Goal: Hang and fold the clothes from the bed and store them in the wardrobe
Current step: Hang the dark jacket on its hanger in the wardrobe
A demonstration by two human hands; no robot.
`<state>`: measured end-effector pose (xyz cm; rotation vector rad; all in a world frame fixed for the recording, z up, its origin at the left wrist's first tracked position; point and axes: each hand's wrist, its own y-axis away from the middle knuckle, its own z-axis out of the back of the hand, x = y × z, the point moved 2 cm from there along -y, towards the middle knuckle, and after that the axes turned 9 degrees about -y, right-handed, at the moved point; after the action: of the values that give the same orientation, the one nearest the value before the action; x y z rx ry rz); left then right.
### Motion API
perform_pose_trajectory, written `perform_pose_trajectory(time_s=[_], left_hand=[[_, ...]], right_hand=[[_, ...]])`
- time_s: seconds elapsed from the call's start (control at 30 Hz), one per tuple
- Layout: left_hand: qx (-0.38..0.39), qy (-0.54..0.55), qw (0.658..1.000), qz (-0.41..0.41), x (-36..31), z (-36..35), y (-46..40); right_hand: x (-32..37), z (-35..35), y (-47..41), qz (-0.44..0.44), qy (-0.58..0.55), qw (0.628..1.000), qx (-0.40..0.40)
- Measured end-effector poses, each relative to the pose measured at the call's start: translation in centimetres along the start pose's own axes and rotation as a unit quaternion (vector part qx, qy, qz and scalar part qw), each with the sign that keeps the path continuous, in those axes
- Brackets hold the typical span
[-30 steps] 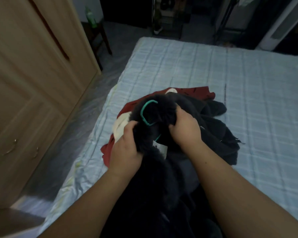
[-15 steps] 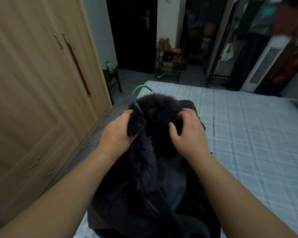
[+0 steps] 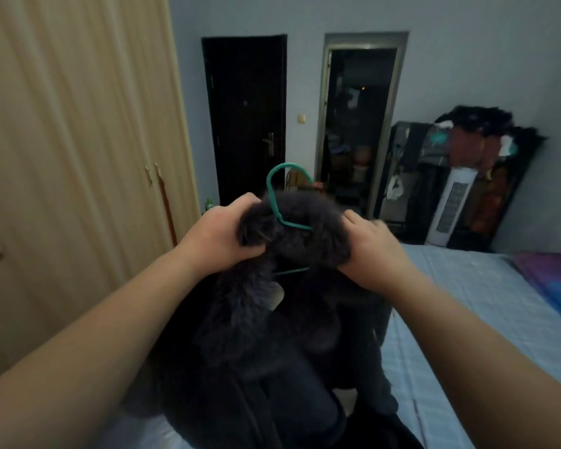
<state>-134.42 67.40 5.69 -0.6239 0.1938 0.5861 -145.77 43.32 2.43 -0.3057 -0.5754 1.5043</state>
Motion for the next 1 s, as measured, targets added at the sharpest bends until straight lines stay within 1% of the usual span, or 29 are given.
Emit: perform_pose_trajectory(time_s=[0.1, 0.13, 0.23, 0.3, 0.37, 0.43, 0.5, 0.53, 0.57, 0.6, 0.63, 0.67, 0.73, 0.77, 0.83, 0.9, 1.0], left_hand=[[0.012, 0.036, 0.999, -0.004, 1.1, 1.7, 0.3], [0.011, 0.048, 0.999, 0.0, 1.7, 2.0, 0.5], [0.014, 0.075, 0.996, 0.037, 4.4, 2.3, 1.1], [0.03, 0.09, 0.994, 0.052, 5.6, 3.1, 1.5], [0.048, 0.091, 0.994, 0.037, 6.1, 4.5, 1.7], [0.047, 0.084, 0.995, 0.011, 6.2, 6.0, 1.8], [0.041, 0.055, 0.998, -0.004, 6.3, 6.7, 2.1], [0.031, 0.01, 0.999, -0.005, 6.3, 6.4, 2.4], [0.018, -0.038, 0.999, 0.006, 6.2, 5.9, 3.0], [0.007, -0.062, 0.998, 0.027, 5.9, 5.1, 3.8], [0.008, -0.046, 0.997, 0.055, 5.5, 4.1, 4.7], [0.025, 0.002, 0.996, 0.081, 5.1, 3.1, 5.4], [0.055, 0.097, 0.987, 0.115, 4.5, 1.2, 6.2], [0.051, 0.124, 0.981, 0.137, 4.3, 0.7, 6.2], [0.008, 0.147, 0.974, 0.171, 4.1, 0.4, 5.7], [-0.009, 0.158, 0.976, 0.153, 3.3, 0.5, 5.4], [0.002, 0.171, 0.978, 0.117, 1.4, 0.6, 5.8]], right_hand=[[2.8, 1.2, 0.0, -0.092, -0.065, 0.993, 0.032], [3.7, 1.6, 0.0, -0.113, -0.065, 0.991, 0.025], [6.5, 2.6, 0.1, -0.139, 0.003, 0.99, -0.008], [8.0, 3.7, 0.2, -0.168, 0.018, 0.985, -0.03], [8.6, 5.1, -0.2, -0.209, 0.012, 0.977, -0.044], [8.5, 6.6, -0.8, -0.25, -0.012, 0.967, -0.04], [8.7, 7.5, -0.7, -0.281, -0.025, 0.958, -0.049], [8.8, 7.7, -0.2, -0.293, -0.025, 0.954, -0.057], [9.2, 7.7, 0.5, -0.304, -0.023, 0.95, -0.066], [9.4, 7.6, 1.3, -0.313, -0.019, 0.947, -0.077], [9.9, 7.5, 2.0, -0.315, -0.014, 0.945, -0.087], [10.3, 7.4, 2.6, -0.31, -0.017, 0.947, -0.087], [10.9, 7.2, 3.3, -0.281, -0.024, 0.958, -0.045], [11.2, 7.2, 3.6, -0.278, -0.032, 0.96, -0.02], [11.2, 7.4, 4.2, -0.293, -0.06, 0.954, -0.007], [11.3, 7.5, 5.1, -0.315, -0.062, 0.947, -0.014], [11.2, 7.0, 6.4, -0.331, -0.045, 0.942, -0.023]])
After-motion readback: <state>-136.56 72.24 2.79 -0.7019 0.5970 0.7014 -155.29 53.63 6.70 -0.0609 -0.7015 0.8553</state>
